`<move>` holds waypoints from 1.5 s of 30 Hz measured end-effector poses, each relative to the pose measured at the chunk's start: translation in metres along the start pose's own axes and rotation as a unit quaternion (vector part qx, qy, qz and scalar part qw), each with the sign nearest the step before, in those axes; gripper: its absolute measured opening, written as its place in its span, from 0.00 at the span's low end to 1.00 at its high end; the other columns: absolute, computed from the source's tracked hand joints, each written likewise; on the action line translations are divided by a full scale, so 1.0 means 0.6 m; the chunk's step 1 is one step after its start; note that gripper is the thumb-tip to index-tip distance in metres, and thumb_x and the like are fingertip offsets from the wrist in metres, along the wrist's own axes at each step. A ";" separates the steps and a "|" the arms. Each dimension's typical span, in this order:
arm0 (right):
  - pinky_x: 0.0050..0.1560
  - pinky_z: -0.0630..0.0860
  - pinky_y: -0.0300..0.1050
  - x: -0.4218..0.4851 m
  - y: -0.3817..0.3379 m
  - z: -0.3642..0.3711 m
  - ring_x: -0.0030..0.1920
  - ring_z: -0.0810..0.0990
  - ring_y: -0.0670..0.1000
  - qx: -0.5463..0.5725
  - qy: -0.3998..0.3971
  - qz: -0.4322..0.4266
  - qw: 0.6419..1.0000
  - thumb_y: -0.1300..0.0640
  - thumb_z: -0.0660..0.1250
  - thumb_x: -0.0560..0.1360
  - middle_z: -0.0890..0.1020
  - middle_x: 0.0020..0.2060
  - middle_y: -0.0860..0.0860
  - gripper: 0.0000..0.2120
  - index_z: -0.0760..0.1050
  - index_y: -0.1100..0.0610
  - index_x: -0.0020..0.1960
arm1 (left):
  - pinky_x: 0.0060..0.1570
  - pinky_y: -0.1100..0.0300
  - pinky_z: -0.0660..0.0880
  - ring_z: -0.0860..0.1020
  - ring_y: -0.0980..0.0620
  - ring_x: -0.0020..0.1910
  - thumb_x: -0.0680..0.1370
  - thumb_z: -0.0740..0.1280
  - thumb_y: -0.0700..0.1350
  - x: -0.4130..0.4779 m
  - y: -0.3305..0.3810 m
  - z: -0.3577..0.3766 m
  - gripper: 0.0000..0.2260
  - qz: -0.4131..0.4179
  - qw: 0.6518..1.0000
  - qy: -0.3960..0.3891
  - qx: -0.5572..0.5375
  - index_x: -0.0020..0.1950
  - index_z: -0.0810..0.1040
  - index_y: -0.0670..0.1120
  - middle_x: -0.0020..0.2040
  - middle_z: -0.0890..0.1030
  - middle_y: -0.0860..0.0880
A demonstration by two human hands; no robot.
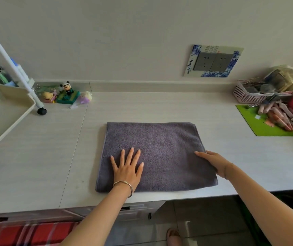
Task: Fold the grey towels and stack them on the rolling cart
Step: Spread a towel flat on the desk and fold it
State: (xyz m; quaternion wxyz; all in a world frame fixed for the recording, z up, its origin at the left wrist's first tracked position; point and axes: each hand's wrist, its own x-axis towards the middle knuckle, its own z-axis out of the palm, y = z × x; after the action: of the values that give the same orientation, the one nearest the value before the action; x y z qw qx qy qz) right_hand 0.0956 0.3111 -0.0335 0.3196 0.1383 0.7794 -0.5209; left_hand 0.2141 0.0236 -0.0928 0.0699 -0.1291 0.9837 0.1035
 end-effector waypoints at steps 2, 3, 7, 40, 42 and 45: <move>0.52 0.77 0.49 -0.009 -0.001 -0.003 0.54 0.79 0.54 0.007 -0.026 -0.019 0.999 0.50 0.65 0.76 0.79 0.54 0.53 0.22 0.71 0.58 0.66 | 0.69 0.38 0.35 0.40 0.47 0.77 0.65 0.23 0.64 0.005 -0.022 -0.006 0.39 -0.025 1.000 0.002 -0.001 0.76 0.41 0.59 0.78 0.44 0.55; 0.50 0.78 0.47 -0.012 -0.005 -0.004 0.54 0.79 0.54 0.014 -0.036 -0.028 0.999 0.51 0.64 0.76 0.79 0.55 0.52 0.21 0.70 0.57 0.67 | 0.70 0.39 0.36 0.40 0.47 0.77 0.66 0.24 0.63 0.007 -0.036 -0.010 0.38 -0.030 1.000 0.002 0.000 0.76 0.41 0.59 0.78 0.43 0.55; 0.47 0.79 0.49 -0.032 -0.044 0.000 0.55 0.80 0.58 0.077 -0.101 -0.050 0.991 0.52 0.63 0.77 0.78 0.59 0.56 0.19 0.70 0.51 0.67 | 0.74 0.47 0.45 0.41 0.49 0.77 0.76 0.37 0.62 0.017 -0.087 -0.020 0.28 -0.023 0.996 -0.004 -0.086 0.76 0.48 0.58 0.78 0.46 0.55; 0.60 0.70 0.47 0.001 -0.147 0.406 0.57 0.75 0.52 -0.255 0.050 -0.360 0.896 0.59 0.60 0.78 0.78 0.56 0.51 0.16 0.75 0.53 0.64 | 0.52 0.64 0.68 0.74 0.52 0.53 0.79 0.63 0.45 0.059 -0.162 -0.075 0.15 -0.142 0.856 0.006 -0.497 0.64 0.73 0.40 0.56 0.77 0.49; 0.71 0.58 0.49 0.012 -0.123 0.377 0.71 0.63 0.54 -0.325 0.141 -0.352 0.866 0.53 0.58 0.79 0.67 0.70 0.51 0.20 0.66 0.51 0.71 | 0.50 0.62 0.69 0.75 0.51 0.53 0.79 0.64 0.45 0.060 -0.157 -0.075 0.14 -0.150 0.869 0.024 -0.471 0.62 0.73 0.40 0.55 0.77 0.48; 0.75 0.44 0.52 0.023 -0.075 0.372 0.77 0.41 0.54 -0.459 0.101 -0.295 0.832 0.34 0.40 0.74 0.44 0.77 0.46 0.33 0.49 0.43 0.76 | 0.54 0.58 0.72 0.77 0.46 0.56 0.77 0.65 0.46 0.065 -0.154 -0.069 0.16 -0.153 0.873 0.035 -0.462 0.62 0.72 0.40 0.58 0.79 0.44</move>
State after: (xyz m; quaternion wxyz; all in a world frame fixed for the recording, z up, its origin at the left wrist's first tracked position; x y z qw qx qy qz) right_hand 0.1397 0.0894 -0.0663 0.0969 -0.2086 0.9606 -0.1558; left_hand 0.1972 -0.0823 -0.0763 -0.0169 -0.2993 0.7938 0.5292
